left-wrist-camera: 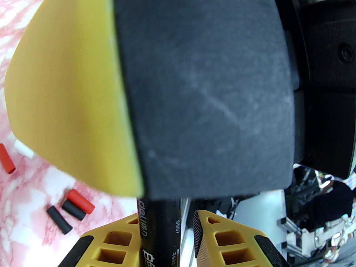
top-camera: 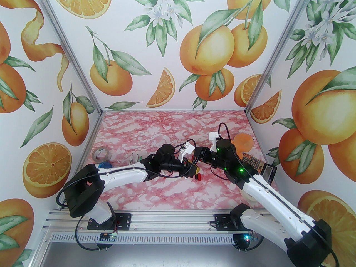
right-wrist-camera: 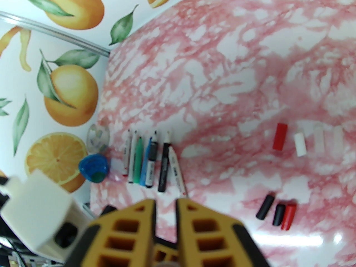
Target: Open the pen caps
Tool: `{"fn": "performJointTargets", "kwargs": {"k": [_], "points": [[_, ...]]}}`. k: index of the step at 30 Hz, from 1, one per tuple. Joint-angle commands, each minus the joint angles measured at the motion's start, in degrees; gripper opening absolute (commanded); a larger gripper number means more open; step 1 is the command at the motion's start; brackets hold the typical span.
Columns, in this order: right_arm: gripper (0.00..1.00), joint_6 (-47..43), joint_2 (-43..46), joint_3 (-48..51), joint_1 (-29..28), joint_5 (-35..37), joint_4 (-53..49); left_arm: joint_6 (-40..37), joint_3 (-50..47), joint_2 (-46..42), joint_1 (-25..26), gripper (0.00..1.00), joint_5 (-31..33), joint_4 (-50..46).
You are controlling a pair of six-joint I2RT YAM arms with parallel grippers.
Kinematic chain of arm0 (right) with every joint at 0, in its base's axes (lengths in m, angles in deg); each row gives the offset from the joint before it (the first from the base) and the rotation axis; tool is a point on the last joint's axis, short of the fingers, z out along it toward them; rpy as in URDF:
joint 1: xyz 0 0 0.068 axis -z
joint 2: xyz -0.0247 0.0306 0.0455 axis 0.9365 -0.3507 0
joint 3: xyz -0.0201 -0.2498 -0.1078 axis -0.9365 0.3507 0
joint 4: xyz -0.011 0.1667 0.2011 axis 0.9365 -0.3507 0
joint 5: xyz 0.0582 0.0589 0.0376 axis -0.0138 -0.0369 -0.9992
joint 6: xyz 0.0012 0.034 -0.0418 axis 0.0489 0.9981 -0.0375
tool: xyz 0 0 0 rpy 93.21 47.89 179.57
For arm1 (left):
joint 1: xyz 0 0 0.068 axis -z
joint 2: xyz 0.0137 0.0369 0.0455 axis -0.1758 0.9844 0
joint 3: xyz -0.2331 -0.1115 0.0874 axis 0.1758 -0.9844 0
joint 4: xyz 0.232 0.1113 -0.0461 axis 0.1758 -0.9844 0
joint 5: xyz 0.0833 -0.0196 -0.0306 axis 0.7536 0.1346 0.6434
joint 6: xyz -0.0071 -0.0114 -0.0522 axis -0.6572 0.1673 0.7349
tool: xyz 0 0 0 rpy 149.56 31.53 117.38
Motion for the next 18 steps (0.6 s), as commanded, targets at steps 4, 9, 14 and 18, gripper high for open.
{"fn": "performJointTargets", "kwargs": {"k": [4, 9, 14, 18], "points": [[0.10, -1.18, 0.41, 0.20, 0.22, -0.78, -0.63, -0.38, 2.17, -0.48, 0.07, 0.15, -1.94, 0.07], [0.09, -0.84, 0.87, 0.09, 0.22, 0.35, -0.61, -1.13, 2.17, -0.21, 0.11, 0.07, -0.99, -0.50], [0.09, 0.70, 1.08, -0.53, 0.17, 5.66, -2.48, -6.79, 3.89, -1.74, 2.08, 0.00, 7.95, -9.12], [0.08, 1.19, 0.14, -2.77, 0.23, 9.20, -4.73, -10.25, 5.38, -1.64, 4.09, 0.00, 12.75, -14.69]]}}
